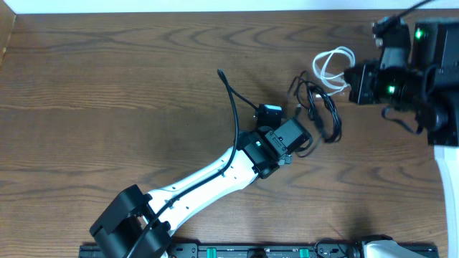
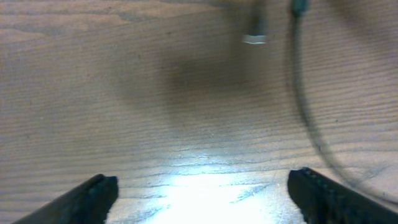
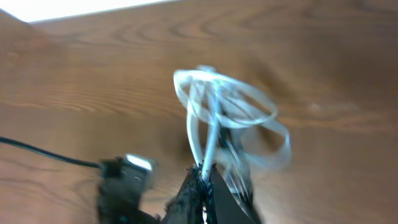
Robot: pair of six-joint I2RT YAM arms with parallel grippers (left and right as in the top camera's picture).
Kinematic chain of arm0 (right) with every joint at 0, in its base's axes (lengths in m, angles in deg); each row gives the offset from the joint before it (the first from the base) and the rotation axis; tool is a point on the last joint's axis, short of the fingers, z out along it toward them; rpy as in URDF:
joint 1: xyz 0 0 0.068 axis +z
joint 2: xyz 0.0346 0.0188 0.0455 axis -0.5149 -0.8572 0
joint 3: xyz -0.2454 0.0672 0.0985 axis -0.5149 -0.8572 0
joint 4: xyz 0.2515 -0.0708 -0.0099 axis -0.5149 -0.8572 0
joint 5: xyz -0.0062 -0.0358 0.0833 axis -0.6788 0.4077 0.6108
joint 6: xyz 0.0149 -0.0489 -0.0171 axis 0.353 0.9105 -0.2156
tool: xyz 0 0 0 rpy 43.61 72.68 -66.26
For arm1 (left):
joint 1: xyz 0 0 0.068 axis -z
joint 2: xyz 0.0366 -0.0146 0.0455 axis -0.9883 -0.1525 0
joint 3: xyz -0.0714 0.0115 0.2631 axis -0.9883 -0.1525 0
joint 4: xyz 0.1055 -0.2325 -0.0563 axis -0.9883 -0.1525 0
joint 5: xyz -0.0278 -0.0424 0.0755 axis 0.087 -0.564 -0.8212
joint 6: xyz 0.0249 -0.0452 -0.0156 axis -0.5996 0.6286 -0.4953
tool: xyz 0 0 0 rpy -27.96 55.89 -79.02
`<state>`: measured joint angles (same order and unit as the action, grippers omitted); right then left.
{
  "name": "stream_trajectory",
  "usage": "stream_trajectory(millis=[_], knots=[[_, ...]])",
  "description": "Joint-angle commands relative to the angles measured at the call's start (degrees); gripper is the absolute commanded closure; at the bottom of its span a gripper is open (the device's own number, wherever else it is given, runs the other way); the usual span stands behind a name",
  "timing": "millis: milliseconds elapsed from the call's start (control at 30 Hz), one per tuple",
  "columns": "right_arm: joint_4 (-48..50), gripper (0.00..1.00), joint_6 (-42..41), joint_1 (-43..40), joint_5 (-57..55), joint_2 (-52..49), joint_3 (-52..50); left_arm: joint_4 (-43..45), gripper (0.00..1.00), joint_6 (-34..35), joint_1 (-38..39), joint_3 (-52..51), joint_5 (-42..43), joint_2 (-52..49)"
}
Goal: Untangle cables
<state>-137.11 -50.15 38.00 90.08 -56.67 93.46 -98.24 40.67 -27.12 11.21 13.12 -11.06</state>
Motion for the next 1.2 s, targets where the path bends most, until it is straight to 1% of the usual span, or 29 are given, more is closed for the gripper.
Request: stream_trajectory(millis=[0,100,167,267,333,500,567,700,767,867,933,1067,1100,1167], knots=[[-1.0,0.99,-3.3,2.0,-8.1,-4.2,-3.7,0.0,0.02,2.4,-0.5,-0.4,-1.0,0.2],[-0.7,0.99,-2.0,1.7,0.6,-5.0,-1.6,0.0,0.0,4.0,-0.5,-0.4,-1.0,0.3],[-0.6,0.99,-1.1,1.2,3.6,-4.9,0.5,0.0,0.02,6.5,-0.6,-0.4,-0.9,0.9],[-2.3,0.99,-0.9,0.9,3.5,-4.9,1.4,2.0,0.02,8.1,-0.7,-0.4,-0.1,2.8],[-3.4,0.99,-0.9,0.9,2.9,-5.1,1.3,4.9,0.02,8.1,-0.7,-0.4,2.5,4.4],[-4.1,0.99,-0.1,1.8,2.4,-5.2,1.2,17.2,0.02,8.1,-0.8,-0.4,15.2,6.2],[-4.2,0.99,-0.1,1.7,2.4,-5.2,1.2,19.5,0.02,10.6,-1.4,-0.4,17.3,6.0],[-5.0,0.99,0.0,1.3,2.4,-5.2,1.2,19.4,0.02,17.9,-4.7,-0.4,17.7,6.0],[-5.2,0.99,0.4,1.3,2.4,-5.2,1.2,20.5,0.02,19.6,-6.6,-0.4,19.3,6.0],[-5.1,0.99,0.4,1.6,2.4,-5.2,1.2,23.9,0.02,19.5,-8.5,-0.4,23.6,5.0],[-5.2,0.99,0.3,1.8,2.5,-5.2,1.2,25.0,0.0,18.2,-8.6,-0.4,23.6,3.8],[-5.3,0.99,0.3,1.7,2.5,-5.2,1.2,26.3,0.1,15.0,-8.6,-0.4,23.6,1.2],[-5.4,0.99,0.3,1.7,2.5,-5.2,1.2,27.2,0.14,13.7,-8.6,-0.4,23.8,0.6],[-5.4,0.99,0.3,1.7,2.5,-5.2,1.2,28.9,0.15,11.4,-8.5,-0.4,24.2,0.1]])
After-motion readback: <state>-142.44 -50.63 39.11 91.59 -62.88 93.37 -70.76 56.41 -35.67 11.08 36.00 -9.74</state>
